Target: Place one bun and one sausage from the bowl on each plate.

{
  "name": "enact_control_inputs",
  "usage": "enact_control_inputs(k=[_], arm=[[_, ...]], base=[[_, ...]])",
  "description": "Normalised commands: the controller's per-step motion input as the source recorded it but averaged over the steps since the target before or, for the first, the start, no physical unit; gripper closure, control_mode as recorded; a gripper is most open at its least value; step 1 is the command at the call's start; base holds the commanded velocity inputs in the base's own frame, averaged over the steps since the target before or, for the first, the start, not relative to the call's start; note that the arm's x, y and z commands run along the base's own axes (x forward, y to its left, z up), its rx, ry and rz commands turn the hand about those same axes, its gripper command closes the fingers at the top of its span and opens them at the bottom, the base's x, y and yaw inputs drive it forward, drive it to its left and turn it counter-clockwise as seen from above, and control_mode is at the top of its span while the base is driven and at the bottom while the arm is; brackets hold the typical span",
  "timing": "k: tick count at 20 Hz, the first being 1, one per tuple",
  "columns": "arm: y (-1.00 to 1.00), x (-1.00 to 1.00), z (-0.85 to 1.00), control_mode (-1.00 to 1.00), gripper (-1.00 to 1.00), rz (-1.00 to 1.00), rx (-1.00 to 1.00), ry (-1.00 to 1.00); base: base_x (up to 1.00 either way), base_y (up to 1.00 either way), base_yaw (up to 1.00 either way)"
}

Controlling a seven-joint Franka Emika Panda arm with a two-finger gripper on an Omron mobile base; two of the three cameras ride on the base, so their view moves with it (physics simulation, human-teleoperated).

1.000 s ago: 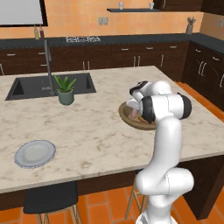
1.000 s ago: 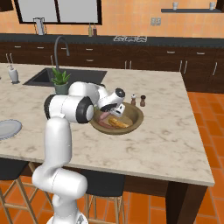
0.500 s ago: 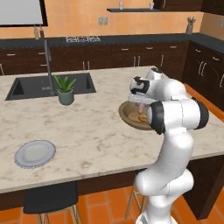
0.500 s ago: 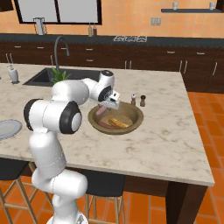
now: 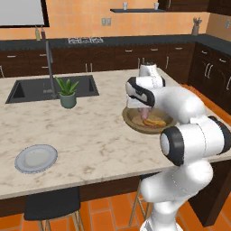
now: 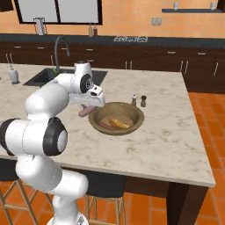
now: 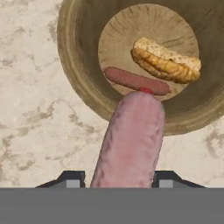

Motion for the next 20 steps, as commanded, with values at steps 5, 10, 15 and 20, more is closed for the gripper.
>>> enact_control_inputs(k=[5, 10, 15, 20], arm=[[0.16, -1.0, 0.04, -1.0, 1.0, 0.08, 0.02, 0.0], [-0.07, -1.0, 0.0, -1.0, 1.0, 0.17, 0.04, 0.0], [-0.02, -0.9, -0.05, -1.0, 1.0, 0.11, 0.0, 0.02], [-0.04, -0.06, -0.06, -1.0, 1.0, 0.04, 0.0, 0.05]], base=[[0.0, 0.0, 0.0], [0.0, 0.0, 0.0], [0.0, 0.0, 0.0], [0.0, 0.0, 0.0]])
